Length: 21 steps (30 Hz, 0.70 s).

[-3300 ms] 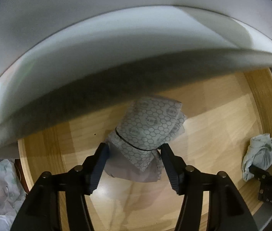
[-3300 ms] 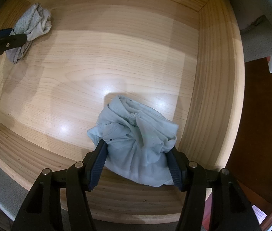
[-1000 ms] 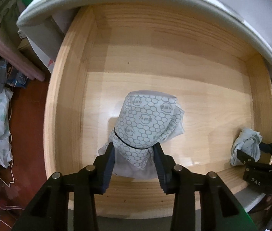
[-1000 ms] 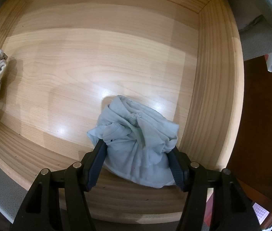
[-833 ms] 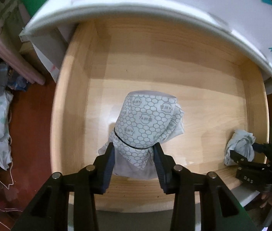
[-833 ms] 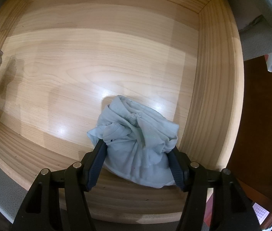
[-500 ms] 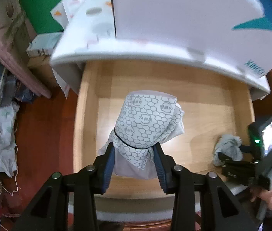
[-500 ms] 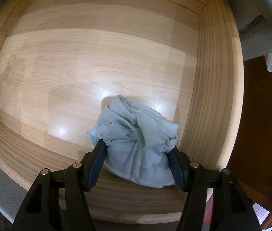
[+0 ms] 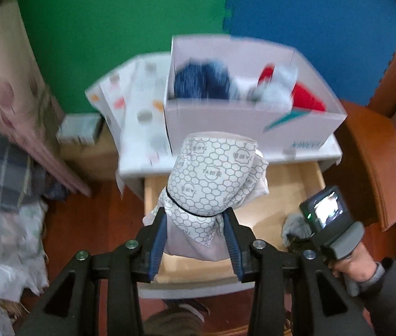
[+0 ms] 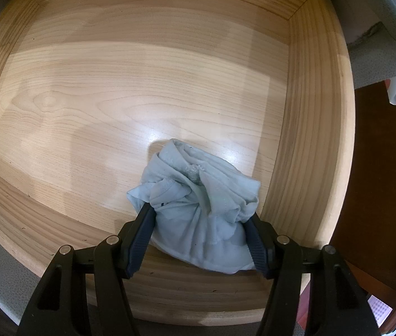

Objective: Take underwear out of drawer
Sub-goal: 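Lift the gray-white patterned roll with the left tool into the white box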

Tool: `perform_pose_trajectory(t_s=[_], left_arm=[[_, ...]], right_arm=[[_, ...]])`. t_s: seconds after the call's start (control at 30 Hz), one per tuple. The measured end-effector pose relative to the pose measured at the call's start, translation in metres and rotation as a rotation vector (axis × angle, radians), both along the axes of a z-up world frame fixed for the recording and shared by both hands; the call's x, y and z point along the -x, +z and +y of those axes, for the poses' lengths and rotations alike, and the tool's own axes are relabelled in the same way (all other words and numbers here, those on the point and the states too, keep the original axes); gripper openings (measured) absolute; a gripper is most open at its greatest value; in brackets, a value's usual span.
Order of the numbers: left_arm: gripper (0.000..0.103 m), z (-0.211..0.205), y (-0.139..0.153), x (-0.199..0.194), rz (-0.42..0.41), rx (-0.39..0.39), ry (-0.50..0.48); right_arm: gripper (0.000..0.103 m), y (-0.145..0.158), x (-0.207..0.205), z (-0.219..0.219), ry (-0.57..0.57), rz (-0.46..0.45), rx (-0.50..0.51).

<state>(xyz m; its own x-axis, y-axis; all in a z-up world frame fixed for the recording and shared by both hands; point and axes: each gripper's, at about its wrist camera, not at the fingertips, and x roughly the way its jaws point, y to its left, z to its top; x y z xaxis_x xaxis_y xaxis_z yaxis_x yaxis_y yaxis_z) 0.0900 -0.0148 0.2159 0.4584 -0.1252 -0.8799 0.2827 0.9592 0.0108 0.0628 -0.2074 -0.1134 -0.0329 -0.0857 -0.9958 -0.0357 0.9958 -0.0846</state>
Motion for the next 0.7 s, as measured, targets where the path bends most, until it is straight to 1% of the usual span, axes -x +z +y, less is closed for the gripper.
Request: perform_pose_trajectory(t_s=[0.1, 0.17, 0.23, 0.33, 0.47, 0.63, 0.7], left_arm=[[0.039, -0.002, 0.031, -0.008, -0.052, 0.019, -0.005], [0.039, -0.006, 0.048, -0.021, -0.083, 0.016, 0.002], [0.039, -0.008, 0.056, -0.032, -0.091, 0.032, 0.011], [0.039, -0.018, 0.065, -0.054, -0.104, 0.026, 0.01], [0.039, -0.033, 0.063, -0.081, -0.099, 0.009, 0.016], [0.039, -0.049, 0.048, -0.109, -0.079, 0.022, 0.031], [0.039, -0.056, 0.039, -0.119, -0.067, 0.013, 0.038]], right_arm=[[0.059, 0.0, 0.0, 0.0, -0.001, 0.0, 0.0], [0.059, 0.0, 0.0, 0.0, -0.001, 0.0, 0.0], [0.059, 0.0, 0.0, 0.0, 0.0, -0.001, 0.0], [0.059, 0.0, 0.0, 0.0, 0.0, -0.001, -0.001], [0.059, 0.0, 0.0, 0.0, -0.001, -0.002, -0.001], [0.059, 0.0, 0.0, 0.0, 0.0, -0.002, -0.001], [0.059, 0.0, 0.0, 0.0, 0.0, -0.003, -0.001]])
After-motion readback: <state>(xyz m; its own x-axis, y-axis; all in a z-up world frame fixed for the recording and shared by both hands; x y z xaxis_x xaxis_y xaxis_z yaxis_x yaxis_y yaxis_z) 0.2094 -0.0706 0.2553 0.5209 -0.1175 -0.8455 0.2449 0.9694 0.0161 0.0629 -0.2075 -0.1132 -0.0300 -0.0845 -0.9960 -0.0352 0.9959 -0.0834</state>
